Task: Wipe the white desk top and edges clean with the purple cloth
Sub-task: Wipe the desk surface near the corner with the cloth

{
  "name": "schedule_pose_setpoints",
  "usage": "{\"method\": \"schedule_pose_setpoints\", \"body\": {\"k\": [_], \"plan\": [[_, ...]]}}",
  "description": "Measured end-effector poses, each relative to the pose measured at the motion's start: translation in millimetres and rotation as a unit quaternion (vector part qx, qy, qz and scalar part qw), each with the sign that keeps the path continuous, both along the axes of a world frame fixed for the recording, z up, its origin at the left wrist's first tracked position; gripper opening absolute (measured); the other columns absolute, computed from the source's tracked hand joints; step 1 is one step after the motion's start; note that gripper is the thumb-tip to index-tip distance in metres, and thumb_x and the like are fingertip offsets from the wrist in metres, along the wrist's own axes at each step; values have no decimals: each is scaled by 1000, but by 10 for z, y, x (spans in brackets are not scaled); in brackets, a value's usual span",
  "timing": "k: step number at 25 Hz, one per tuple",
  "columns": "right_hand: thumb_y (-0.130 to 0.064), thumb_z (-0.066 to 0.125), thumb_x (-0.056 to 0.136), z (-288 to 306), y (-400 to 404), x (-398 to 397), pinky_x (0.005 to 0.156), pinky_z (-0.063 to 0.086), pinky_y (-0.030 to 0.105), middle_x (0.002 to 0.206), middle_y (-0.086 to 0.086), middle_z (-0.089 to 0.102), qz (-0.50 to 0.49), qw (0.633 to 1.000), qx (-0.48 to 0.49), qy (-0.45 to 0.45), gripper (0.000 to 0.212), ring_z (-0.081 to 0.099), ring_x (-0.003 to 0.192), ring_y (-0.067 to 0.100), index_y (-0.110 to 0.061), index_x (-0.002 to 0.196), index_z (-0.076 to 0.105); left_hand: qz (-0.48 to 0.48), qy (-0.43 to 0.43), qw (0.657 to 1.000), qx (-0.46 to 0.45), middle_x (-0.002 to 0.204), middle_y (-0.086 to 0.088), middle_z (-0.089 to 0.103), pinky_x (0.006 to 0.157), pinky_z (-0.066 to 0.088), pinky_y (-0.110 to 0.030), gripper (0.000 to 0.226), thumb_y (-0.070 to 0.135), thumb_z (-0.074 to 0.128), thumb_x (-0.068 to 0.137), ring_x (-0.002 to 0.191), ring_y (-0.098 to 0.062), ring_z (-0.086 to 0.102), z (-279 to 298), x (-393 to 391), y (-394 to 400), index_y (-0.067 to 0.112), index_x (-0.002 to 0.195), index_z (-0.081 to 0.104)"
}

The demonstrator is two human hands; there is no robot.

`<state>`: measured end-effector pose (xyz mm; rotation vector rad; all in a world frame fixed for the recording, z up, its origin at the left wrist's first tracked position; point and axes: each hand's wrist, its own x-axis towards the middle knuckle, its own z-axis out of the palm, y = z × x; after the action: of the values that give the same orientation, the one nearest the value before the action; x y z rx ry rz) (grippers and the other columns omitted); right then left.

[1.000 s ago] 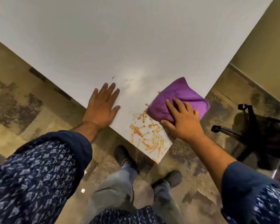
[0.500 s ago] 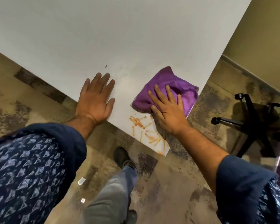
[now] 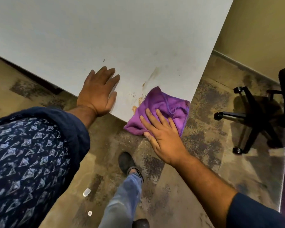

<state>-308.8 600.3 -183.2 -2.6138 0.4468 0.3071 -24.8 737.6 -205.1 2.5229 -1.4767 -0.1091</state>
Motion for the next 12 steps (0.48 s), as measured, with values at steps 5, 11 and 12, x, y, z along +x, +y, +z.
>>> {"method": "schedule_pose_setpoints", "body": {"k": [5,11,12], "plan": [[-50,48,107,107,-20,-38,115,38,52,178,-6,19,67,991,-115,0,68,31,157,28,-39,168,20,-2,-2,1000,-20,163,-18,48,125,23,-65,65,36,43,95,154,-43,38,-28,-7,-7,10,154,53],[-38,61,104,16,-357,360,77,47,44,126,9,63,134,972,-179,-67,41,59,103,33,-21,141,58,-3,1,999,-46,159,-18,51,123,26,-66,63,33,43,93,151,-44,42,-77,4,24,8,150,57],[-33,61,104,6,-350,423,74,49,44,116,9,65,138,974,-158,-88,33,60,97,31,-18,133,61,-3,3,999,-48,159,-18,52,123,26,-66,63,33,44,93,151,-44,42,-76,10,21,8,150,57]]}}
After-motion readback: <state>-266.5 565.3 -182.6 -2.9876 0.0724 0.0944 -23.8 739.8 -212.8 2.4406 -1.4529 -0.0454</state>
